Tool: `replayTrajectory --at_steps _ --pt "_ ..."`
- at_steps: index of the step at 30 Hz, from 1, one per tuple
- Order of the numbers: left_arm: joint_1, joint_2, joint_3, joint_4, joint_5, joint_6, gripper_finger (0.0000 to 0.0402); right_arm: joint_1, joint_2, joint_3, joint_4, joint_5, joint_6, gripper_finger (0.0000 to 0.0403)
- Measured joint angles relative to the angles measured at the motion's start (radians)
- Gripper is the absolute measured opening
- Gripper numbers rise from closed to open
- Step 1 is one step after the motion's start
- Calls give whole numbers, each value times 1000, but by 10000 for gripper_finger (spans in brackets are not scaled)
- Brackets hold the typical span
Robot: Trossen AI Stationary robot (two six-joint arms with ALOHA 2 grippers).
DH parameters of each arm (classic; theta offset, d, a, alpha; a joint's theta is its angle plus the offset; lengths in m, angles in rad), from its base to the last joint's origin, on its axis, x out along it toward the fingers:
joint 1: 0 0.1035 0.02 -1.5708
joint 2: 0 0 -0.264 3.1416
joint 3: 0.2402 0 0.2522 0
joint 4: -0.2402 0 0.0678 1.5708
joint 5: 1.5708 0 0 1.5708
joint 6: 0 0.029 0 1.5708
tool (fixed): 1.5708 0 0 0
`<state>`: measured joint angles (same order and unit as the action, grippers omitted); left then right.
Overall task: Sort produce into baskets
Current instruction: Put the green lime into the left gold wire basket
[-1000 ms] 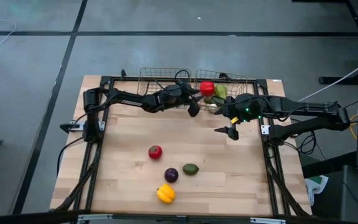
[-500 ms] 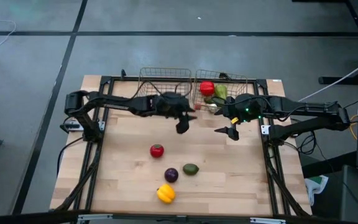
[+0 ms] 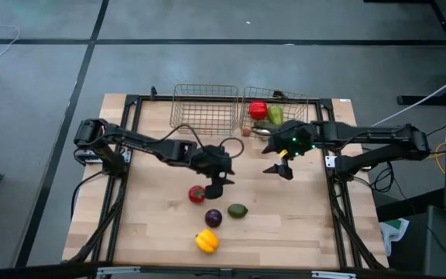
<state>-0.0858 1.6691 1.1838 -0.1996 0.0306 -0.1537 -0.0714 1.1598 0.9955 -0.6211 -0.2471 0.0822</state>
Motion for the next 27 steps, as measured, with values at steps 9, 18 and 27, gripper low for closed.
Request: replayTrajectory --at_steps 9,18,27 --pt "-51 0 0 -76 0 -2 159 82 117 0 72 -61 98 374" --pt "-53 0 0 -152 0 2 159 251 218 0 168 -61 101 374" --pt "-53 0 0 -190 -1 2 159 360 278 0 240 -61 100 374"
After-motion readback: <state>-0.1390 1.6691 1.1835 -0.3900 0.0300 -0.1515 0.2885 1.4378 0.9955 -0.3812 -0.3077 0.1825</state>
